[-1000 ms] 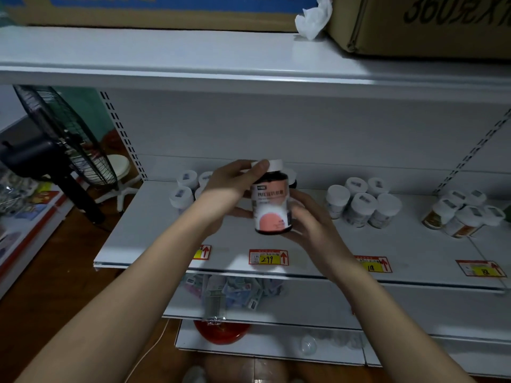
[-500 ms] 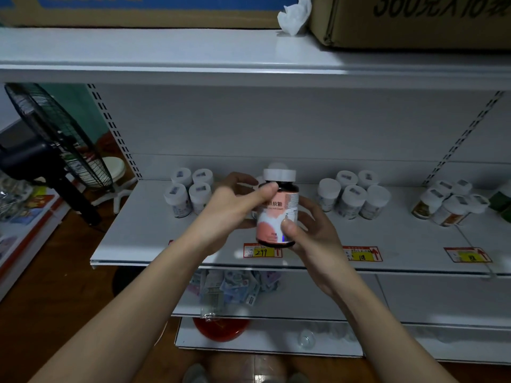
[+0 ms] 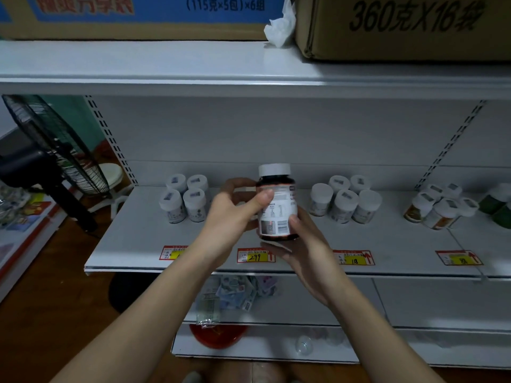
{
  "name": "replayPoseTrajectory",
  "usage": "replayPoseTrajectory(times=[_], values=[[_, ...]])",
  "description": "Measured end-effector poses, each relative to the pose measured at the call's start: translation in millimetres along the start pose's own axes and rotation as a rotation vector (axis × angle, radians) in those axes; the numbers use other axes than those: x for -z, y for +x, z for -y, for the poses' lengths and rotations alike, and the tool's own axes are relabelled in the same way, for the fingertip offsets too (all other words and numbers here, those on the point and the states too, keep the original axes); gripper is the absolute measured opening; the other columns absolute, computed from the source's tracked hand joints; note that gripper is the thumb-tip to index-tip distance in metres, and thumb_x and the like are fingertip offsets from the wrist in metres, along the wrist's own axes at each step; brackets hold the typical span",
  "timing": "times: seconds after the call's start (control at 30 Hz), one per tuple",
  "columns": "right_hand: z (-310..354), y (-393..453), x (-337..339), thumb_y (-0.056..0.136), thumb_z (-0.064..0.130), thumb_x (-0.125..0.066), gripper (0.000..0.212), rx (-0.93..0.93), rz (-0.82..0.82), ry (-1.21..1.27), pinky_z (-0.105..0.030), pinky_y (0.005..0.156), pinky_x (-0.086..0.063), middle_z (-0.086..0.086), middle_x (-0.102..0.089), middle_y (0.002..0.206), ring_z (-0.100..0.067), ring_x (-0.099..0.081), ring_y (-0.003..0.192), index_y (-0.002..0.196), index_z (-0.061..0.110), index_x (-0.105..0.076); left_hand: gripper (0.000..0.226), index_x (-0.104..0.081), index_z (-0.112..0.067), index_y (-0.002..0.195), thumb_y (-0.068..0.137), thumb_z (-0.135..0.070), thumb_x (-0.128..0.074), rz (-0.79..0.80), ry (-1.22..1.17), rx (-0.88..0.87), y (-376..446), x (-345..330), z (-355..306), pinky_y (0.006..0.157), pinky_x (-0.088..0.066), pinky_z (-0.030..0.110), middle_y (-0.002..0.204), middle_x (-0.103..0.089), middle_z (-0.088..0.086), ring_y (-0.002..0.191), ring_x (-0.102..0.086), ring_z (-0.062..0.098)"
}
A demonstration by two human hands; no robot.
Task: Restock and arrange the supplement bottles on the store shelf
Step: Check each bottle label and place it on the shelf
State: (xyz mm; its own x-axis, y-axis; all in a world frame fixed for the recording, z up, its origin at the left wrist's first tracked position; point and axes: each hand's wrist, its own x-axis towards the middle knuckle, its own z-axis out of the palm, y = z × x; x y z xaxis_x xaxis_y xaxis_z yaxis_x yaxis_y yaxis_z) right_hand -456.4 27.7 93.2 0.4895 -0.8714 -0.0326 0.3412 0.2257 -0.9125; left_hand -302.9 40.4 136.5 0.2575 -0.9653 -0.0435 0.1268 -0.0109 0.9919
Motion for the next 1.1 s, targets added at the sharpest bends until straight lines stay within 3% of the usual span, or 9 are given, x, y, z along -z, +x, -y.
replayPoseTrajectory(times=[0.17,0.27,0.37,0.47,0.53,0.67,0.8,0.93,1.1], values=[[2,1,1,0.088,0.024,-0.065,0.052,0.069,-0.114,-0.067,-0.036,0.092,-0.057,-0.007,-0.068,0.124,-0.021,-0.067,0.112,0.137,0.019,-0.05,0.021,-0.061,-0.016,0.112,0.093,-0.024,-0.066,0.012,0.091,-0.02,3,-4,0,0.089,-0.059,0.04,0.105,-0.073,0.001,0.098,-0.071,0.013],[4,0,-3,0.084,0.009,-0.074,0.05,0.186,-0.257,-0.329,-0.017,0.078,-0.055,0.007,-0.066,0.112,-0.004,-0.067,0.099,0.125,0.028,-0.053,0.045,-0.062,-0.016,0.122,0.084,-0.04,-0.069,0.08,0.124,-0.004,1,-9,-4,0.085,-0.061,0.039,0.109,-0.072,0.0,0.098,-0.071,0.007],[0,3,-7,0.074,-0.002,-0.078,0.058,0.295,-0.313,-0.498,-0.008,0.071,-0.048,0.011,-0.062,0.106,0.006,-0.063,0.091,0.107,0.039,-0.053,0.043,-0.061,-0.018,0.121,0.083,-0.029,-0.075,0.095,0.156,-0.007,0,-15,1,0.08,-0.062,0.034,0.096,-0.072,-0.008,0.091,-0.072,0.007],[-3,7,-7,0.066,0.015,-0.087,0.062,0.297,-0.333,-0.611,-0.014,0.077,-0.051,0.002,-0.056,0.114,-0.001,-0.061,0.1,0.112,0.04,-0.053,0.035,-0.063,-0.017,0.116,0.084,-0.014,-0.076,0.069,0.145,-0.02,2,-17,4,0.074,-0.062,0.029,0.084,-0.074,-0.013,0.085,-0.072,0.006],[-4,8,-3,0.068,0.027,-0.085,0.058,0.292,-0.293,-0.686,-0.024,0.084,-0.054,0.003,-0.056,0.116,-0.01,-0.059,0.109,0.117,0.041,-0.057,0.039,-0.061,-0.016,0.12,0.085,-0.012,-0.076,0.065,0.124,-0.021,4,-13,5,0.075,-0.063,0.034,0.091,-0.075,-0.01,0.088,-0.073,0.007],[5,0,1,0.093,0.033,-0.065,0.033,0.188,-0.119,-0.41,-0.028,0.091,-0.054,0.014,-0.068,0.115,-0.004,-0.065,0.108,0.125,0.037,-0.058,0.045,-0.054,-0.012,0.127,0.086,-0.015,-0.072,0.051,-0.007,0.039,7,-2,5,0.077,-0.061,0.036,0.114,-0.071,0.006,0.102,-0.071,0.02],[4,0,9,0.094,0.037,-0.056,0.048,0.016,-0.055,-0.111,-0.039,0.099,-0.053,-0.006,-0.068,0.126,-0.023,-0.066,0.115,0.137,0.015,-0.054,0.038,-0.057,-0.009,0.118,0.085,-0.021,-0.07,0.06,-0.066,0.073,7,2,7,0.08,-0.059,0.036,0.109,-0.072,0.0,0.103,-0.07,0.018],[-3,0,9,0.088,0.027,-0.065,0.048,0.063,-0.137,-0.08,-0.037,0.096,-0.056,-0.012,-0.068,0.123,-0.028,-0.067,0.113,0.133,0.01,-0.055,0.034,-0.059,-0.012,0.122,0.093,-0.027,-0.067,0.066,0.055,0.063,6,1,11,0.085,-0.06,0.037,0.119,-0.068,0.001,0.109,-0.067,0.013],[-5,-4,5,0.085,0.013,-0.076,0.047,0.152,-0.279,-0.373,-0.015,0.077,-0.052,0.007,-0.064,0.117,-0.002,-0.063,0.103,0.126,0.023,-0.056,0.051,-0.059,-0.025,0.123,0.079,-0.044,-0.078,0.126,0.114,0.07,-3,-6,14,0.083,-0.06,0.039,0.121,-0.069,0.001,0.106,-0.069,0.011]])
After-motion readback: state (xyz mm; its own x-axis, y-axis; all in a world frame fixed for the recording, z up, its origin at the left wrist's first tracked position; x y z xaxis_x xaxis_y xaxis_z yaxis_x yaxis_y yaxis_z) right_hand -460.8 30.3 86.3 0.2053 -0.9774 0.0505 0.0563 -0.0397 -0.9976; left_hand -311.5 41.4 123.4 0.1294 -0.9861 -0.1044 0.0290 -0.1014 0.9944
